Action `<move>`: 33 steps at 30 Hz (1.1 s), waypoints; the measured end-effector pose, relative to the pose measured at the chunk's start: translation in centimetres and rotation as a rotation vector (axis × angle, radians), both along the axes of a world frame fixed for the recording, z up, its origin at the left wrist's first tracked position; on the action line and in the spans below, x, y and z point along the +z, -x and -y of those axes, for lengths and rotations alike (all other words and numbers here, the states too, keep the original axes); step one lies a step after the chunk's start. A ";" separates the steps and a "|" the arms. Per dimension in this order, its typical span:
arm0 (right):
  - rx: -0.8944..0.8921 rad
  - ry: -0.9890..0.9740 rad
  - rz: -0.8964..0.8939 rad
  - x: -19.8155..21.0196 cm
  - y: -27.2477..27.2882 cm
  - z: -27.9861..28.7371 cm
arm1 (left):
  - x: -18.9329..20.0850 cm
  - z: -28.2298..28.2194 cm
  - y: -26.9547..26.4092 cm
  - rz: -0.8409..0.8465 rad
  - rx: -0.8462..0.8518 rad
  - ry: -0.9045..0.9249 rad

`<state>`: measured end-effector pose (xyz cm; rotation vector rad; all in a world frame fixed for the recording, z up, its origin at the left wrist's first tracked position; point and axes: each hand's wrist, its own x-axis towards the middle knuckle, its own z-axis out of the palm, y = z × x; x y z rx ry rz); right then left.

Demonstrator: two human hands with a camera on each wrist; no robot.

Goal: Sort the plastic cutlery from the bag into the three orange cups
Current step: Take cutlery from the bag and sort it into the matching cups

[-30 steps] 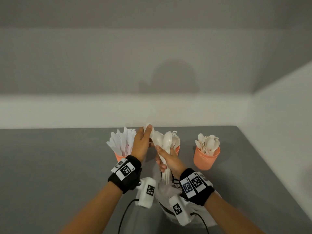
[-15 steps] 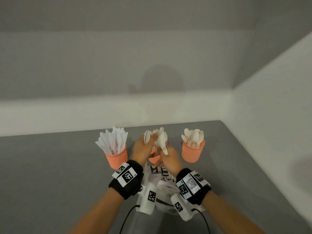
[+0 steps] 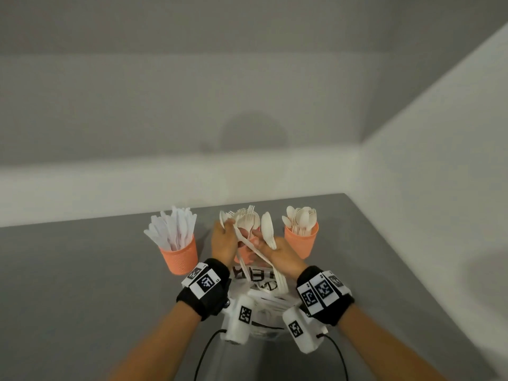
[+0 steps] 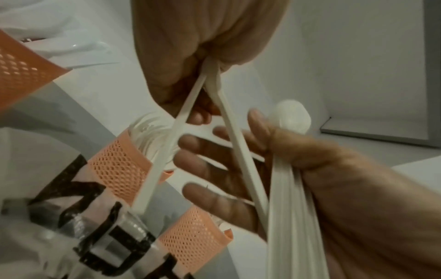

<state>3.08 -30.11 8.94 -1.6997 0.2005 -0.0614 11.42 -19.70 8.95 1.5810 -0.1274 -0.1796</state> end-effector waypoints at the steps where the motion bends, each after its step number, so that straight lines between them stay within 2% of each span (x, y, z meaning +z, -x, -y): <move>1: -0.046 -0.016 -0.012 -0.1 0.1 0.4 | 0.2 -0.1 -0.2 -0.003 0.020 0.034; 3: -0.144 -0.012 -0.027 -0.3 0.3 1.1 | 0.7 -0.1 -0.2 -0.002 0.023 0.113; 6: -0.211 0.184 0.044 0.1 0.7 1.4 | 1.7 0.4 1.4 0.009 -0.109 0.141; 9: -0.158 0.190 0.112 1.2 1.5 0.7 | 1.8 1.3 3.1 0.007 -0.308 0.136; 12: -0.065 0.177 0.080 1.2 2.1 0.4 | 1.8 2.0 3.6 -0.036 -0.400 0.112; 15: -0.005 0.253 0.046 0.6 2.2 0.6 | 2.0 2.7 4.2 -0.033 -0.389 0.029; 18: -0.002 0.247 -0.018 0.8 2.1 1.2 | 1.7 3.6 4.6 0.032 -0.289 -0.044; 23: -0.048 0.161 0.061 2.0 2.2 1.5 | 2.1 5.6 5.0 0.096 -0.168 -0.026; 28: -0.165 0.083 0.087 1.3 1.6 2.0 | 2.3 6.2 5.0 -0.001 -0.287 0.118; 30: -0.213 0.009 0.086 1.1 1.3 2.1 | 2.2 6.1 4.9 -0.010 -0.317 0.097; 33: -0.241 0.003 0.084 1.1 0.8 1.9 | 2.0 5.5 4.9 0.075 -0.302 0.010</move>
